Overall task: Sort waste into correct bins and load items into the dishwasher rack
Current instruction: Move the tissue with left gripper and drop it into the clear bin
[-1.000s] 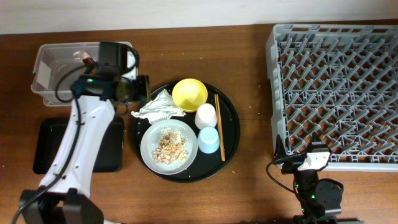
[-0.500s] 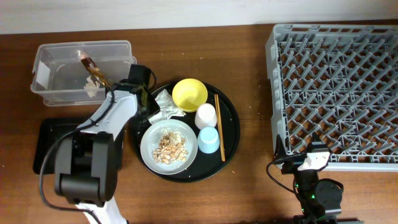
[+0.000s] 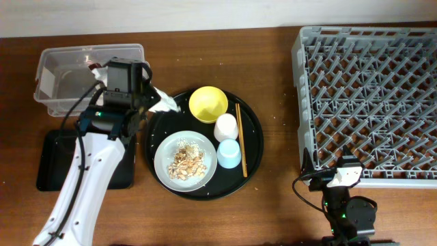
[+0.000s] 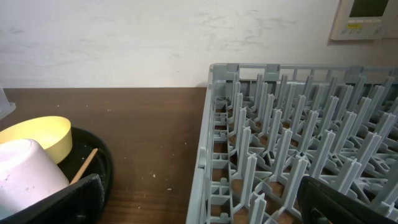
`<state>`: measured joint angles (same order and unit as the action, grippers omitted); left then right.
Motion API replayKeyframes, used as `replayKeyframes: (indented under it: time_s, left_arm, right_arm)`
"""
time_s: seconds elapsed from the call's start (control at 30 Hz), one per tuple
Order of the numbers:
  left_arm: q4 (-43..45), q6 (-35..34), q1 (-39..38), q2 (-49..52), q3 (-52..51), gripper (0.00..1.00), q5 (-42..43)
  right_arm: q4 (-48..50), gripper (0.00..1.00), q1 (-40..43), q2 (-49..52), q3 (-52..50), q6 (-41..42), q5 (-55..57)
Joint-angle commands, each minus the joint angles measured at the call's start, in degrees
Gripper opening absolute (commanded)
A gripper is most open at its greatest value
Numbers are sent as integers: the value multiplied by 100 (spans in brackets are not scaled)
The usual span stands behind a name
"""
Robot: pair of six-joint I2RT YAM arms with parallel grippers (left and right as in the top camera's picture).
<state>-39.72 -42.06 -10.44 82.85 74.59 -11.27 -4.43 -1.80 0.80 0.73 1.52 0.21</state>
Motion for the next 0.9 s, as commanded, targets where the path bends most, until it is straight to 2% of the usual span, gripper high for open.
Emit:
replayKeyframes:
  time_s: [0.0,0.03,0.1,0.2,0.23,0.27,0.3,0.33,0.43,0.5,0.57,0.6,0.63,0.67,0.77,0.83,0.87]
  left_arm:
    - [754,72,11,-44,35,1,-2065]
    - [1222,74,24,81,35,1,-2597]
    - [2247,144,369,664,35,1,-2752]
    - [3565,1060,765,1648,35,4,-2704]
    - [4079,1784,870,2044,35,21,-2468]
    - [4197,2114,892,2138,35,42,-2288]
    - [4175,2341,901,2173,35,87,-2210]
    - [4124,2358,876,2109,35,99,-2214]
    - [3292,2354,616,1569,35,99,-2192]
    - [2020,2352,118,901,35,99,-2035]
    - [872,2354,-505,308,35,99,-791]
    - [634,2354,-708,238,35,99,-264]
    - [417,2352,-973,260,35,99,474]
    - [197,2352,-1191,313,35,99,811]
    - [105,2354,-1471,800,35,99,844]
    - [245,2358,-1453,1250,35,81,798]
    - [350,2356,-1427,1362,37,79,682]
  right_arm:
    - [-24,98,37,-44,-42,22,50]
    - [-26,98,37,-44,-42,22,50]
    - [-26,98,37,-44,-42,22,50]
    - [-24,99,37,-44,-42,22,50]
    - [-24,98,37,-44,-42,22,50]
    - [-24,98,37,-44,-42,22,50]
    - [-24,98,37,-44,-42,22,50]
    - [-24,98,37,-44,-42,22,50]
    - [-24,98,37,-44,-42,22,50]
    - [-24,98,37,-44,-42,22,50]
    - [-24,98,37,-44,-42,22,50]
    - [-24,98,37,-44,-42,22,50]
    - [-26,98,37,-44,-42,22,50]
    - [-24,98,37,-44,-42,22,50]
    - [-24,98,37,-44,-42,22,50]
    - [-24,98,37,-44,-42,22,50]
    - [-26,98,37,-44,-42,22,50]
